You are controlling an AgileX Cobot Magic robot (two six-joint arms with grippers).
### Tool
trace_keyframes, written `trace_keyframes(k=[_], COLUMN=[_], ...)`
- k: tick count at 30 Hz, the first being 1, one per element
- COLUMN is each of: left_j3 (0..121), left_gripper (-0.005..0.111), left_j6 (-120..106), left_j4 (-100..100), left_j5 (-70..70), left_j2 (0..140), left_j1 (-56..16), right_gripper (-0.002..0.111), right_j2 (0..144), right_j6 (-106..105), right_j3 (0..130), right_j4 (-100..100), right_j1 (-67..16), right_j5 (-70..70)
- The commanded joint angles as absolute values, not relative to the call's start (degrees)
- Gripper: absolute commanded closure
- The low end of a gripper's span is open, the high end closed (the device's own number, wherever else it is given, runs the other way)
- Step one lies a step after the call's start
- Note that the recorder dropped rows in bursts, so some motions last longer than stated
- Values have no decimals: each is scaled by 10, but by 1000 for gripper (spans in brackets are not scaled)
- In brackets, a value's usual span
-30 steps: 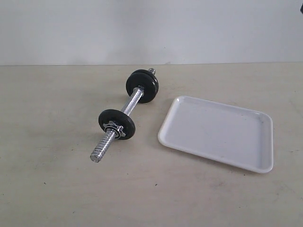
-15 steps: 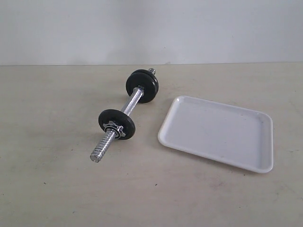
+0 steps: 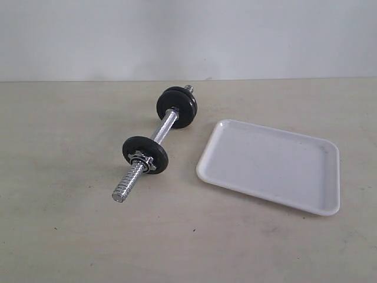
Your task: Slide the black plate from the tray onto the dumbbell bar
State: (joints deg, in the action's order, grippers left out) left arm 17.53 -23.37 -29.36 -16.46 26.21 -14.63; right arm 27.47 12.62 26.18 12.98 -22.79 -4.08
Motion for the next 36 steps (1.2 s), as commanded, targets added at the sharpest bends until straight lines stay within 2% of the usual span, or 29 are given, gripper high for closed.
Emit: trace_keyframes(k=[1,3,6,15,19,30,36], left_j3=[172,172,172,172,172,172,172], left_gripper=[102,102,102,102,102,102,102], left_j6=[-232,-232,-232,-234,-235,-235,-235], left_j4=[-291,-291,-291,-291,-291,-291,-291], left_j5=[-162,-162,-162,-162,-162,-162,-162], left_j2=[258,258,258,258,258,258,257], left_j1=[-145,-145,-145,-145,-145,-145,-145], right_gripper=[107,107,107,107,107,107,107], right_j2=[219,201,179,121,90,1,0], right_j6=[126,126,125,85,83,83,83], right_j3=[258,258,244,116,63,5,0], right_j4=[121,121,155,163,163,164,163], right_j1=[-212,-202,-174,-87,-64,0,17], right_j5=[-316,-374,-365,-87,-14,10,5])
